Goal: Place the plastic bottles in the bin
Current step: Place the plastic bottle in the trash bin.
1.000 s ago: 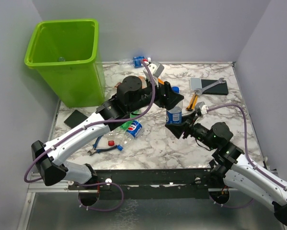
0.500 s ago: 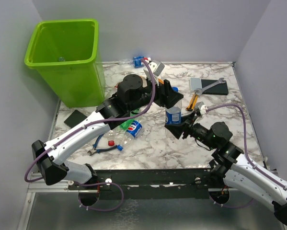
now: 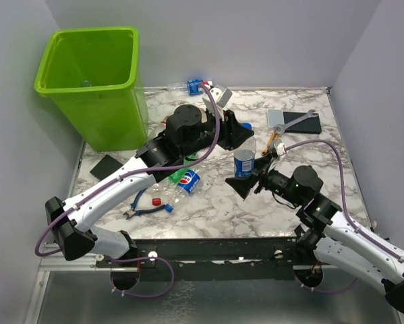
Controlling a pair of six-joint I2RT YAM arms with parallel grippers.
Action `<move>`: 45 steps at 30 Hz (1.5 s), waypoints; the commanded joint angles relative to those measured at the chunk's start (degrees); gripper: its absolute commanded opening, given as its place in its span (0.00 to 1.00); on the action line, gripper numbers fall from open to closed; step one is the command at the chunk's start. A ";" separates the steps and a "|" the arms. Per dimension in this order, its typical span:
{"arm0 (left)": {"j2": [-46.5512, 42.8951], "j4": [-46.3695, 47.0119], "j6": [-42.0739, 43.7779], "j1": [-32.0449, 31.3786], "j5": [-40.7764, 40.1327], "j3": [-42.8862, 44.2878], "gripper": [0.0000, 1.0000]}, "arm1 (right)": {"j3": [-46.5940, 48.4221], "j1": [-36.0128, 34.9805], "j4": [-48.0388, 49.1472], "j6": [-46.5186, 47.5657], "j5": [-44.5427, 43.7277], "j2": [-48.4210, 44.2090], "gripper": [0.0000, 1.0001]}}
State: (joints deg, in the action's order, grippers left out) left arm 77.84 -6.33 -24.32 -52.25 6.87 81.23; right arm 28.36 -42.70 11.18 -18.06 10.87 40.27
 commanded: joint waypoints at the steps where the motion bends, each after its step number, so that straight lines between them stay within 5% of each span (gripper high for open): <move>1: -1.56 0.19 2.34 -0.09 -5.77 -0.01 0.00 | 5.07 -0.28 -5.80 -3.49 1.18 -0.70 1.00; 16: -11.14 5.50 17.61 0.43 -30.48 1.80 0.00 | 16.31 -0.26 -18.56 -9.95 -5.58 -6.69 1.00; 21: -16.15 19.21 37.84 0.45 -38.61 -0.08 0.00 | 11.31 -0.27 -19.69 -10.16 -18.41 -11.70 1.00; 28: -9.92 36.58 71.11 2.04 -42.13 4.18 0.00 | 4.90 -0.26 -18.58 -11.87 -20.27 -14.20 1.00; 35: 1.19 32.24 61.42 17.84 -43.51 19.76 0.00 | 1.89 -0.28 -19.44 -14.58 -17.52 -14.24 1.00; 40: 4.99 36.18 57.89 26.34 -45.35 21.13 0.00 | 0.30 -0.28 -20.24 -15.25 -15.67 -15.63 1.00; 45: 7.13 39.05 53.45 32.79 -55.92 19.15 0.00 | -1.96 -0.28 -20.67 -15.91 -15.69 -17.56 1.00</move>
State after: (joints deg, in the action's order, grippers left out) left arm 84.68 28.10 34.30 -23.81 -38.63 99.83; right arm 28.12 -42.70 -7.86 -32.99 -5.96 24.08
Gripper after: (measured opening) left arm 0.342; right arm 0.998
